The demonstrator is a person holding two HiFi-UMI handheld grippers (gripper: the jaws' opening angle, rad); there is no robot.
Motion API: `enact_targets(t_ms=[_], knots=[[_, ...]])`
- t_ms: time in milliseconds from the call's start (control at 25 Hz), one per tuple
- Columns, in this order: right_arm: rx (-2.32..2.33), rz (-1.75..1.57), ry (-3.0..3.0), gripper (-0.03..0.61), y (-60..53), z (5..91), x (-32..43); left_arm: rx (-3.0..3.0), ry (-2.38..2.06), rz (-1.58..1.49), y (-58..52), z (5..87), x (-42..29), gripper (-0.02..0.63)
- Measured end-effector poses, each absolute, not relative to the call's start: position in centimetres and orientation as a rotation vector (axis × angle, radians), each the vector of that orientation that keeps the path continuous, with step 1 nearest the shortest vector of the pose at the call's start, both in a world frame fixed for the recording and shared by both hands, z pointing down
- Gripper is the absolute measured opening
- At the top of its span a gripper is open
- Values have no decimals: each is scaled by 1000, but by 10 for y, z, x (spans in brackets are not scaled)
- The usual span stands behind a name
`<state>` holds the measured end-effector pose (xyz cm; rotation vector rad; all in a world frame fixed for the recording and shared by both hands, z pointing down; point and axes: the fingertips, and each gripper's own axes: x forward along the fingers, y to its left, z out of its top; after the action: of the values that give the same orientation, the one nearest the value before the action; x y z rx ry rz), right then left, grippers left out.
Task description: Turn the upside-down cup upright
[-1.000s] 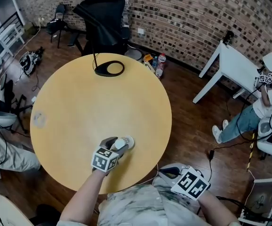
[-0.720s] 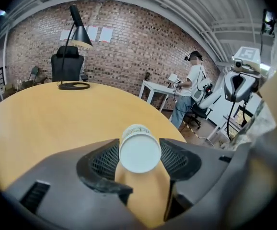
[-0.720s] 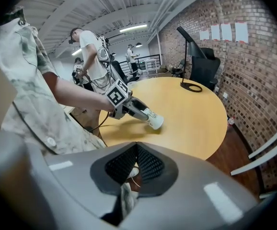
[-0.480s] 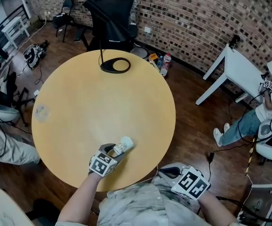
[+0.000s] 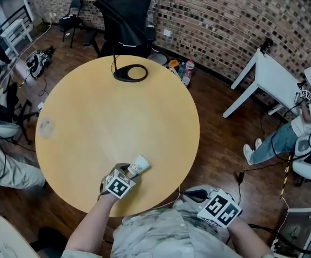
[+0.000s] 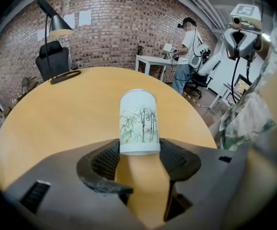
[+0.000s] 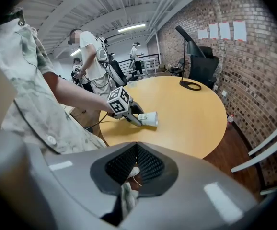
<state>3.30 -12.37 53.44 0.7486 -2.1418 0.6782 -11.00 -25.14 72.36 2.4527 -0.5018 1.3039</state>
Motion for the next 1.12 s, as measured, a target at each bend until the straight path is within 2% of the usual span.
enact_targets(t_ms=[280, 480, 600, 800, 880, 1120], knots=[[778, 696, -2127, 3, -119, 536, 40, 2448, -482, 1330, -252, 725, -112, 271], [782, 708, -2132, 3, -119, 536, 47, 2412, -469, 1316, -254, 707, -111, 381], [792, 711, -2133, 3, -120, 536, 50, 2406, -465, 1379, -261, 693, -94, 393], [786, 711, -2142, 3, -120, 535, 50, 2318, -364, 1566, -259, 709, -53, 388], [785, 712, -2143, 3, -117, 535, 52, 2314, -347, 1604, -257, 714, -46, 333], [807, 739, -2128, 3, -110, 539, 67, 2364, -350, 1560, -257, 710, -42, 304]])
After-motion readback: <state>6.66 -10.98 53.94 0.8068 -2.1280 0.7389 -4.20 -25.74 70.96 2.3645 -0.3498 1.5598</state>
